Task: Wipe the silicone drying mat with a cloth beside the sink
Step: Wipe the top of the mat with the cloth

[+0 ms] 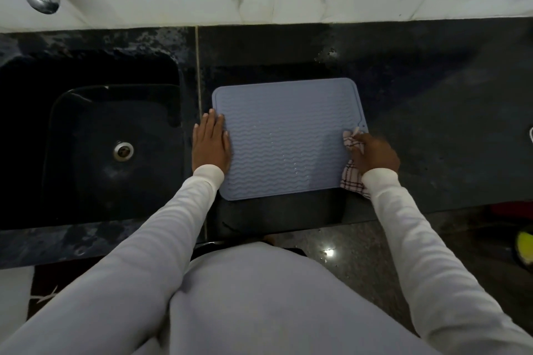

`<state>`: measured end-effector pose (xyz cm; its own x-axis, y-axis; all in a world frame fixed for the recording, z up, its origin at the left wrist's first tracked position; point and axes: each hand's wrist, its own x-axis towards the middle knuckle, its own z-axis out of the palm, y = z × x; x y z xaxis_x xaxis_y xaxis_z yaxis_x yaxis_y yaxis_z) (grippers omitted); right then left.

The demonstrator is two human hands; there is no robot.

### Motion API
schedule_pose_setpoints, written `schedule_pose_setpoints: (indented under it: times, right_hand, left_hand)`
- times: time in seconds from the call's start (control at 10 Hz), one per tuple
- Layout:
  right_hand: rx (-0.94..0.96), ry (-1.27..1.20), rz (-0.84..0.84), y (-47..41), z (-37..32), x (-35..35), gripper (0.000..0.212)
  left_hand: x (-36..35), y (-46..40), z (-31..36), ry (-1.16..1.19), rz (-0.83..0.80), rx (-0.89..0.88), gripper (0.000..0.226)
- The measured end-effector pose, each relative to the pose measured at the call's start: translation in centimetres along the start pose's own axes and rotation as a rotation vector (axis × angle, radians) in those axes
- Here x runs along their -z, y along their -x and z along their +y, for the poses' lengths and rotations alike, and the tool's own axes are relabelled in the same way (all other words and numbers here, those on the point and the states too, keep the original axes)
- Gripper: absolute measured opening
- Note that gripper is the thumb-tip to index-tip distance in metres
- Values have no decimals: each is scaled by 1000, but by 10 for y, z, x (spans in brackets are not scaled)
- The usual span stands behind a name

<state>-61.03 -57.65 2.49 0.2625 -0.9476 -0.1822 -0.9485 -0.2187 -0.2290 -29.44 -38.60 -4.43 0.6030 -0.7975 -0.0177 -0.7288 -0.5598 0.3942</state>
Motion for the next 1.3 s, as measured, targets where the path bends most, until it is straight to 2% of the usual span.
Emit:
schedule_pose_setpoints:
  times: [0.1,0.2,0.3,0.4,0.6,0.7,0.9,1.1,1.3]
  right_hand:
    - [153,-122,23,12,-49,-6,36]
    - [325,-277,-45,38,-114,-10,39]
    - [527,-258,-195,72,-178,-31,44]
    - [590,-154,-289,91,-204,-65,47]
    - [662,46,-82,84,-171,-92,45]
    - [634,37,-93,80,-165,-91,44]
    - [551,-32,-127,64,-131,-80,47]
    - [419,-75,-54,37,-72,-63,45]
    - [238,7,6,4,-10,-36,46]
  left_hand:
    - [1,1,1,2,0,4,51]
    - [2,1,4,7,4,15,51]
    - [0,0,2,-5,3,9,51]
    - [1,0,0,24,-2,6,50]
    - [0,-1,5,-2,16,29,50]
    - [-2,-3,3,-19,26,29,49]
    - [-3,-2,1,1,24,28,50]
    - [-4,-3,0,-8,33,22,49]
    - [-2,-3,1,2,25,26,49]
